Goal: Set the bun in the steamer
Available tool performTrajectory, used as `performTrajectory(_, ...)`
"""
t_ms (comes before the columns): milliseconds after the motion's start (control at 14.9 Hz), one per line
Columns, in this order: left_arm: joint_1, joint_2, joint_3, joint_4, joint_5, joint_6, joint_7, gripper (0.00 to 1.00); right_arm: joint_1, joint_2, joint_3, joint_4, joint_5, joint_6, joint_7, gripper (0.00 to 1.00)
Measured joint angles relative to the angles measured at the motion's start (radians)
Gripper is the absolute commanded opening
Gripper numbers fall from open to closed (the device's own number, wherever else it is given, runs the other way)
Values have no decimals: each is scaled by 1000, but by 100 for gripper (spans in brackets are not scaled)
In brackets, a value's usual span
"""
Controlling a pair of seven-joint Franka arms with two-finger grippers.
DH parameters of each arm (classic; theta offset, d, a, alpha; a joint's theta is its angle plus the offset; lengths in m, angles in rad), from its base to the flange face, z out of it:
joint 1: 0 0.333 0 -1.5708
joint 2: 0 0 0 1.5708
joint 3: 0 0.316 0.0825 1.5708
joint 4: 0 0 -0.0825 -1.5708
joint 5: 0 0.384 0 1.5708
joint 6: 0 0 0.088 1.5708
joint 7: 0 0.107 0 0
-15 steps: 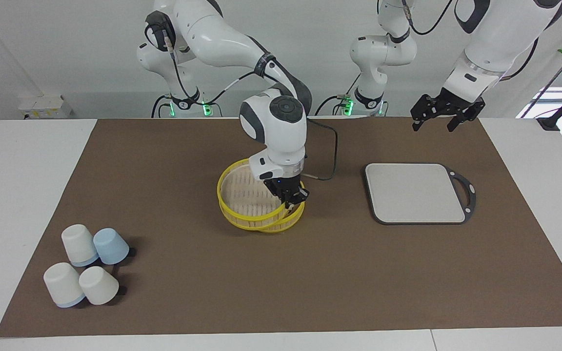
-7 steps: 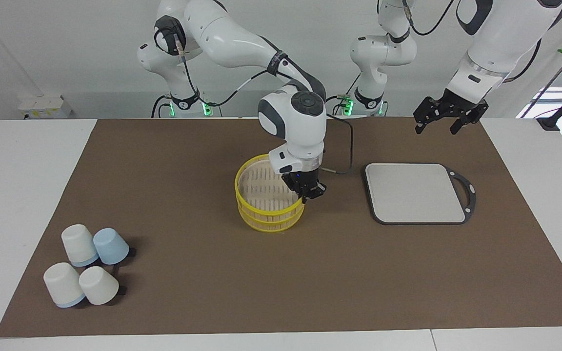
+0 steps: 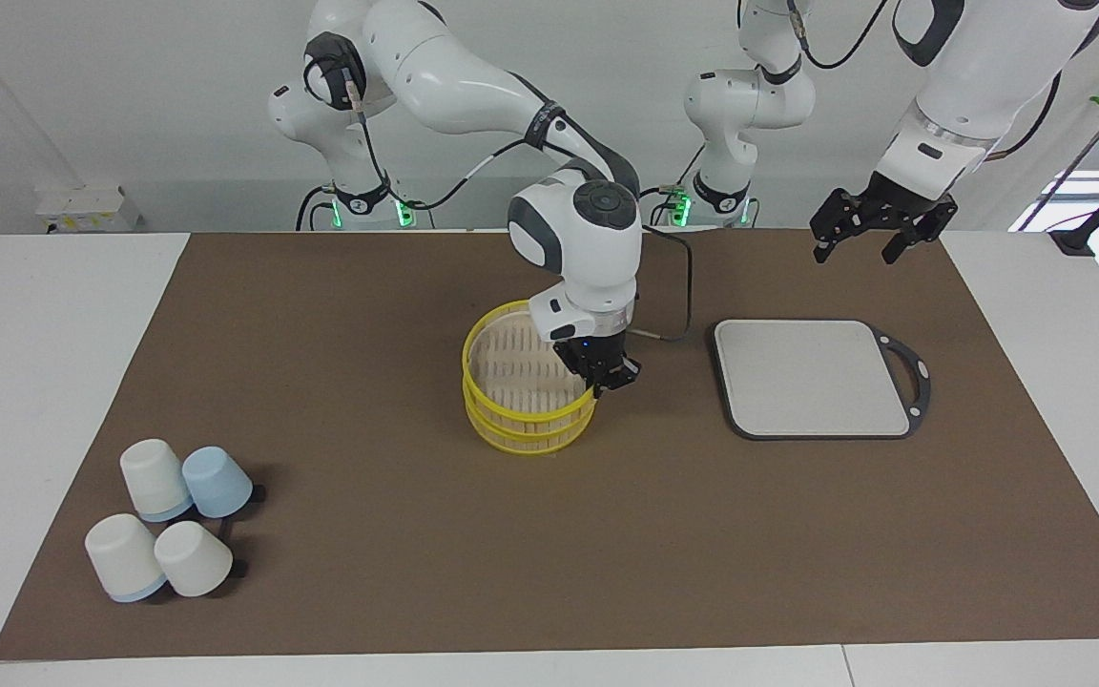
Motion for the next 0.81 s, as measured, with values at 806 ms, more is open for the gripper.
performTrajectory(806,0,0,0,0,23,1,13,100,-6,6,-5,-5,0,9,0,0)
